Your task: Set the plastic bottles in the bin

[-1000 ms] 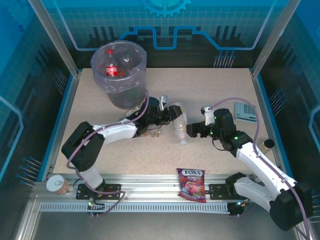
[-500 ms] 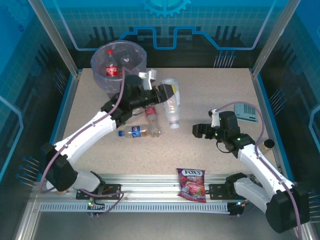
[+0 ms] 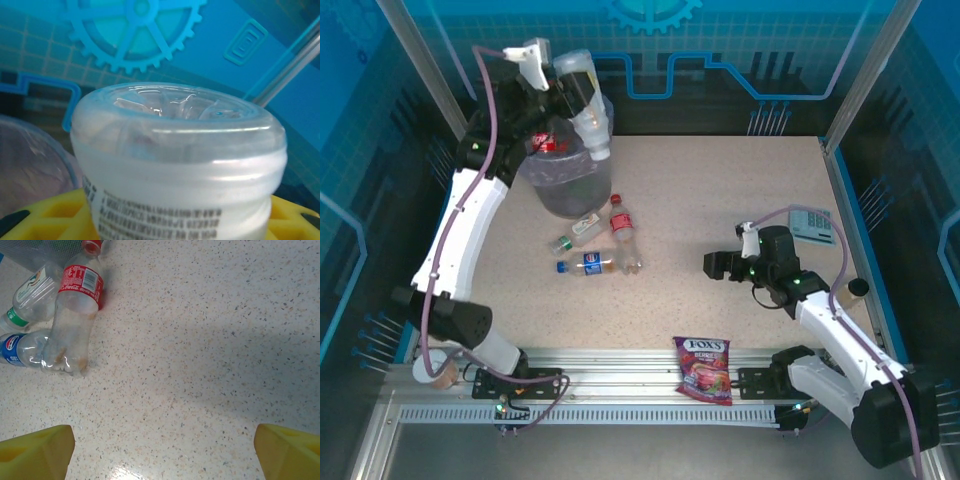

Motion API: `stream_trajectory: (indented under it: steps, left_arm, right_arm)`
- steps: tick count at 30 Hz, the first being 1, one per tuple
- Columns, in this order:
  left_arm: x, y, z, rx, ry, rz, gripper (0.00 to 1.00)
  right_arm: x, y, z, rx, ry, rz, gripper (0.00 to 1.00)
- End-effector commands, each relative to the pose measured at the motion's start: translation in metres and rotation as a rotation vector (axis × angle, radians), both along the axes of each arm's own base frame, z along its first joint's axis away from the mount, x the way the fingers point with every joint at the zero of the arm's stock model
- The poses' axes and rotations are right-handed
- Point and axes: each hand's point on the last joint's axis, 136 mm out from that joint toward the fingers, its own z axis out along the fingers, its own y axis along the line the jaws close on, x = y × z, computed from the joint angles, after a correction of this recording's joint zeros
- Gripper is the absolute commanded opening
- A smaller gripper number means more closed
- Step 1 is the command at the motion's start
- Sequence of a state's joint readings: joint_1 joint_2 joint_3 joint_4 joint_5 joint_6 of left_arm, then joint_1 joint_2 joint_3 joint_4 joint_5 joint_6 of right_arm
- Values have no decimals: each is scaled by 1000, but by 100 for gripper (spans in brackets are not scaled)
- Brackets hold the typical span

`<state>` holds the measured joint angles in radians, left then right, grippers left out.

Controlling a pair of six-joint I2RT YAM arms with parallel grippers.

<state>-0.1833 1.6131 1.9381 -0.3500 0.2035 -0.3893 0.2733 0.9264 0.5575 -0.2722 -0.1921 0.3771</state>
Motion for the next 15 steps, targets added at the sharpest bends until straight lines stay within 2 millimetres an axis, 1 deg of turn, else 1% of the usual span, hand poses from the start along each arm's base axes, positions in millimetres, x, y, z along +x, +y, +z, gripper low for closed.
stream_trajectory:
  steps: [1, 3, 5, 6, 9, 10, 12, 15]
  left_arm:
    - [24, 29, -9, 89, 22, 87, 18]
    - [39, 47, -6, 72, 14, 153, 19]
    - [55, 68, -6, 49, 2, 227, 21]
    - [63, 79, -6, 45, -12, 275, 24]
    - [82, 104, -3, 113, -68, 396, 25]
    - [89, 109, -6, 148, -69, 424, 25]
    - [103, 112, -14, 212, -48, 437, 25]
    - [122, 108, -41, 268, 24, 406, 25]
  right_arm:
    - [-6, -7, 1, -1, -4, -13, 94]
    - [-9, -8, 1, -4, -6, -16, 94]
    - [-12, -10, 1, -6, -4, -18, 94]
    - [-13, -10, 2, -6, -4, -18, 94]
    - [-17, -11, 2, -12, 1, -17, 94]
    - [-19, -12, 2, -16, 0, -16, 94]
    - [-21, -14, 3, -26, -2, -18, 94]
    - [-24, -21, 3, -58, -8, -36, 94]
